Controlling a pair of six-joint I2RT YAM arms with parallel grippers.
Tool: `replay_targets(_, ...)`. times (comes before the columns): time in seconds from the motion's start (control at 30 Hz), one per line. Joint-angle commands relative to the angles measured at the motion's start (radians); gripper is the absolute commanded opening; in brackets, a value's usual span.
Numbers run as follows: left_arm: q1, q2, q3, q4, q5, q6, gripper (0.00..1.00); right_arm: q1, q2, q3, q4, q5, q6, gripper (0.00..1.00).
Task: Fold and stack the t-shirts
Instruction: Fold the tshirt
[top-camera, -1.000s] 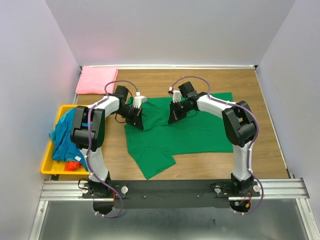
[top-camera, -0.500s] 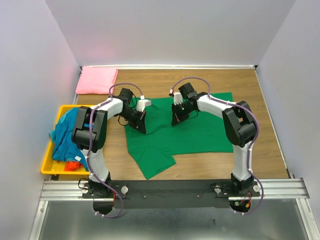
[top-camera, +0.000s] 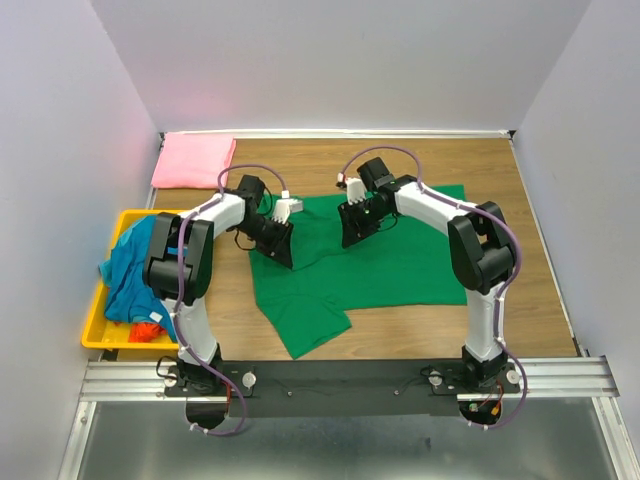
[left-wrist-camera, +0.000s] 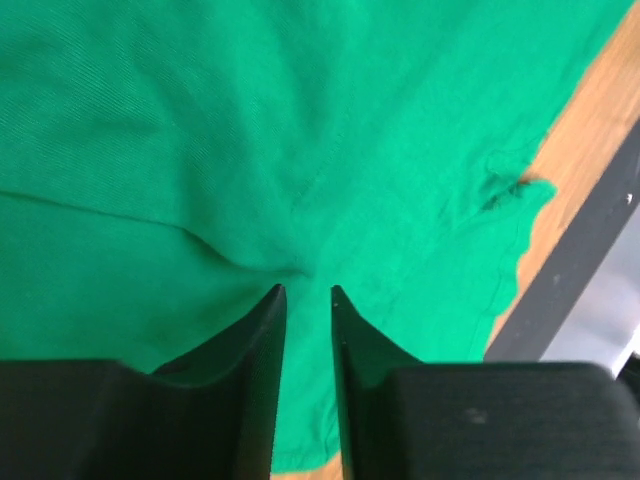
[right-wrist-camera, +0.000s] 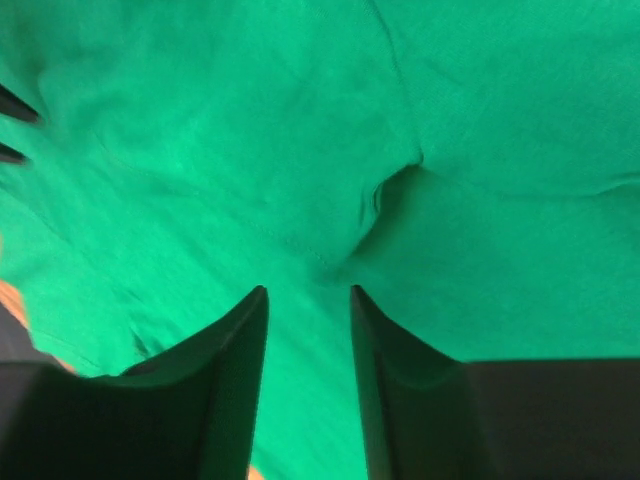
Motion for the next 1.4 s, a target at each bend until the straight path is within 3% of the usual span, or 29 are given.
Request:
replay_targets(0.0, 0.034, -0.074, 0.067, -0.095, 0.064, 0.110, 0.34, -0.014, -0.050, 0.021, -0.116, 0.006, -0.090, 0.50)
replay_targets(0.07, 0.059, -0.097, 0.111, -0.099, 0.069, 0.108, 0.35, -0.053, -0.091, 0.015, -0.145, -0.012, -0.127, 0.56)
replay_targets(0.17, 0.062, -0.110, 0.174, -0.013, 0.008, 0.023, 0.37, -0.144, -0.139, 0.013, -0.166, 0.004, -0.176, 0.57)
replay_targets(0.27, 0.062, -0.087, 0.236, 0.107, -0.107, -0.080, 0.38, -0.269, -0.126, 0.041, -0.172, 0.061, -0.214, 0.50)
replay_targets(0.47, 0.057, 0.128, 0.412, 0.099, -0.222, -0.117, 0.31, -0.454, 0.003, 0.171, -0.173, 0.168, -0.305, 0.37)
replay_targets(0.63, 0.059, 0.203, 0.457, 0.104, -0.314, -0.117, 0.27, -0.502, 0.098, 0.269, -0.172, 0.230, -0.349, 0.32)
replay_targets(0.93, 0.071, 0.346, 0.565, 0.080, -0.463, -0.106, 0.20, -0.537, 0.223, 0.280, -0.115, 0.374, -0.389, 0.31)
replay_targets(1.2, 0.117, 0.588, 0.921, -0.023, -0.473, -0.060, 0.16, -0.541, 0.362, 0.426, -0.103, 0.392, -0.379, 0.39)
replay_targets(1.37, 0.129, 0.654, 1.133, -0.069, -0.442, -0.010, 0.18, -0.541, 0.393, 0.527, -0.103, 0.333, -0.363, 0.53)
